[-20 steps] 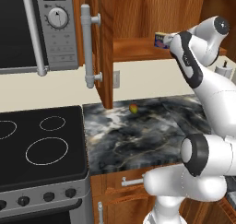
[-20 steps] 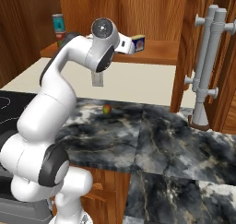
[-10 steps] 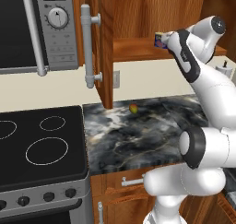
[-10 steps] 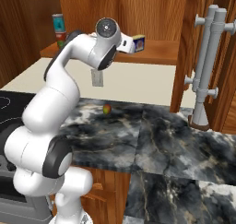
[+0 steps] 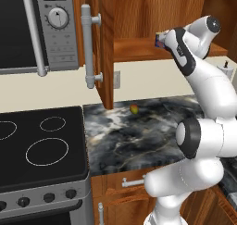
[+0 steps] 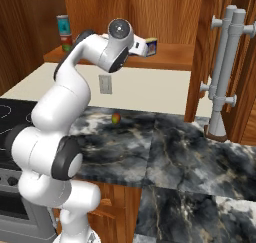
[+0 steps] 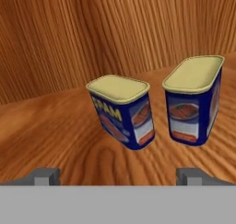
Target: Stack two cans on top of the other two cans in the cabinet.
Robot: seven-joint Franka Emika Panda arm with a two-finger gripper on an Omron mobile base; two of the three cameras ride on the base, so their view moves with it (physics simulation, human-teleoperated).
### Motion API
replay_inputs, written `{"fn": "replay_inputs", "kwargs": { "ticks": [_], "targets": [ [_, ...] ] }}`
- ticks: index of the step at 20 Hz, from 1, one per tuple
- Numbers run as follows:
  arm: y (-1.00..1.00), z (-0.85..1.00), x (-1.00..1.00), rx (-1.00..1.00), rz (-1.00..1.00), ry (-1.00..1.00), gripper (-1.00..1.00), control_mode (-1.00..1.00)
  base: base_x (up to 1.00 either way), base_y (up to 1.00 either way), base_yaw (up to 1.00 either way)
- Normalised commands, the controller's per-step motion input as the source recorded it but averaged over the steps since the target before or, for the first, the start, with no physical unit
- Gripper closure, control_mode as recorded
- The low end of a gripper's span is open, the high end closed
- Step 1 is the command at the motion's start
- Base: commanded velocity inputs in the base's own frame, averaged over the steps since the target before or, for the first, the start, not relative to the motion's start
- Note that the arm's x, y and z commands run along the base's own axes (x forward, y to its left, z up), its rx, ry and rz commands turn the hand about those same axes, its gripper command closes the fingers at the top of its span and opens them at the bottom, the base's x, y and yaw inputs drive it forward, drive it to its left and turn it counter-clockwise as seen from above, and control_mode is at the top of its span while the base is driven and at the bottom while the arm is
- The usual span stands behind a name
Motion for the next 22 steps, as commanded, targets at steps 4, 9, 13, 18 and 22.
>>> {"fn": "replay_inputs", "kwargs": {
  "ticks": [4,9,13,18,22],
  "targets": [
    [0.0,-0.05,0.19,0.0,0.01,0.0,-1.0,-1.0,0.0,0.0,0.0],
    [-0.02,-0.07,0.21,0.0,0.01,0.0,-1.0,-1.0,0.0,0.0,0.0],
    [-0.04,-0.13,0.17,0.0,0.02,0.0,-1.0,-1.0,0.0,0.0,0.0],
    [-0.03,-0.12,0.19,0.0,0.02,0.0,-1.0,-1.0,0.0,0.0,0.0],
    [-0.05,-0.06,0.16,0.0,0.03,0.0,-1.0,-1.0,0.0,0.0,0.0]
  ]
}}
